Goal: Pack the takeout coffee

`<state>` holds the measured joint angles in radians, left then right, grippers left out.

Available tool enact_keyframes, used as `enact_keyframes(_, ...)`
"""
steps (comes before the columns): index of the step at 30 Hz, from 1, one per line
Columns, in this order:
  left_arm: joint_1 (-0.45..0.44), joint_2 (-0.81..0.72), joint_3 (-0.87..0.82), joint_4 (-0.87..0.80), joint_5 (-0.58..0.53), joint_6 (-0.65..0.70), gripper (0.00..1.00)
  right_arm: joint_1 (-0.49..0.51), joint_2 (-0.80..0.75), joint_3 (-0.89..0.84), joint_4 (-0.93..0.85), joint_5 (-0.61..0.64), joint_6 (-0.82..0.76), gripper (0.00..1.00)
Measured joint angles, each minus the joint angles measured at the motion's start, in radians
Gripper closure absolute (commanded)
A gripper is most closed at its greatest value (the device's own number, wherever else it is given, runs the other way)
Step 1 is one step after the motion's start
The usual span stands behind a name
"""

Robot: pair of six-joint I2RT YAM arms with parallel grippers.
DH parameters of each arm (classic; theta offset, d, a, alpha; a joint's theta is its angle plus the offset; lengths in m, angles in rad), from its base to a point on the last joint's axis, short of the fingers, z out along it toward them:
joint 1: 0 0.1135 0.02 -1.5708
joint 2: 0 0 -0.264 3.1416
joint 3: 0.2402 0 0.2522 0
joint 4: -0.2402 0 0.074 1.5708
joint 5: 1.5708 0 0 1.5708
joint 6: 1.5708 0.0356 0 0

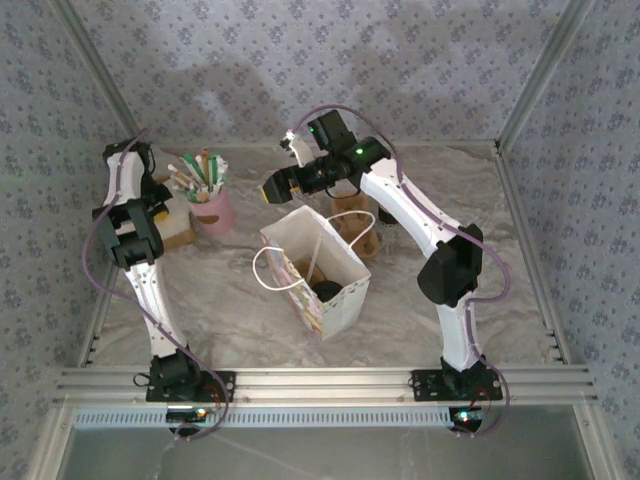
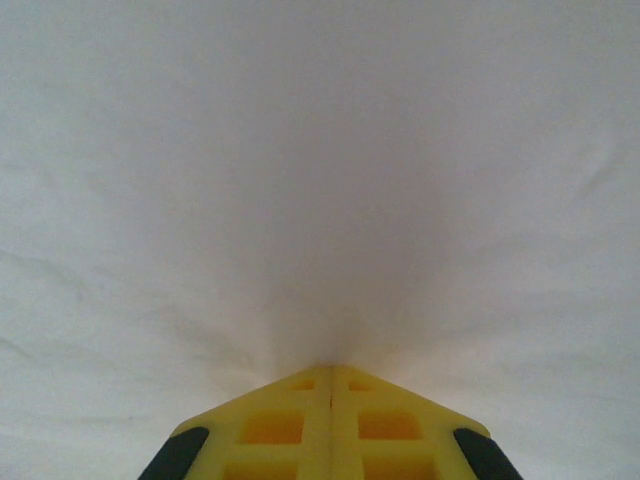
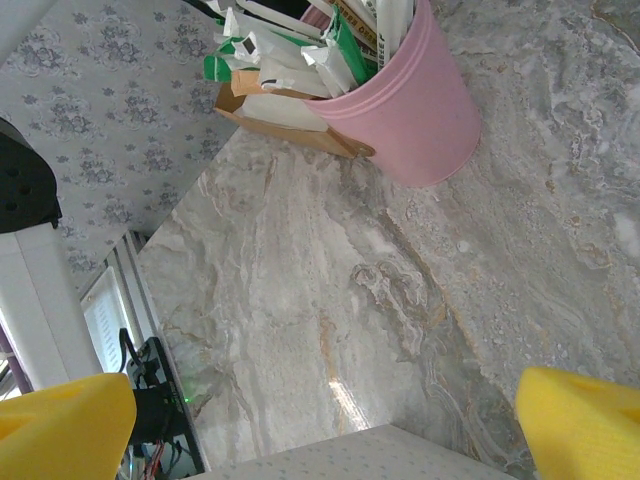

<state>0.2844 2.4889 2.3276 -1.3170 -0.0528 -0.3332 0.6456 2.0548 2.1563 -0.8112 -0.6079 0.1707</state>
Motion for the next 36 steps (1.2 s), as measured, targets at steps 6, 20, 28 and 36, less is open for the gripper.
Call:
enact_keyframes(6, 0.0, -0.066, 0.0, 0.0, -0.001, -0.01, 0.74, 0.0, 0.0, -0.005, 0.001, -0.003, 0.0, 0.0)
enact_keyframes(20, 0.005, -0.068, -0.095, 0.043, 0.022, -0.061, 0.65, 0.0, -0.002, -0.019, 0.008, -0.007, 0.0, 0.0)
enact_keyframes(28, 0.017, -0.033, -0.1, 0.061, 0.029, -0.072, 0.69, 0.0, -0.002, -0.02, 0.008, -0.01, 0.001, 0.0)
enact_keyframes(36, 0.013, -0.031, -0.097, 0.06, 0.007, -0.073, 0.74, 0.0, -0.002, -0.02, 0.008, -0.01, 0.001, 0.0)
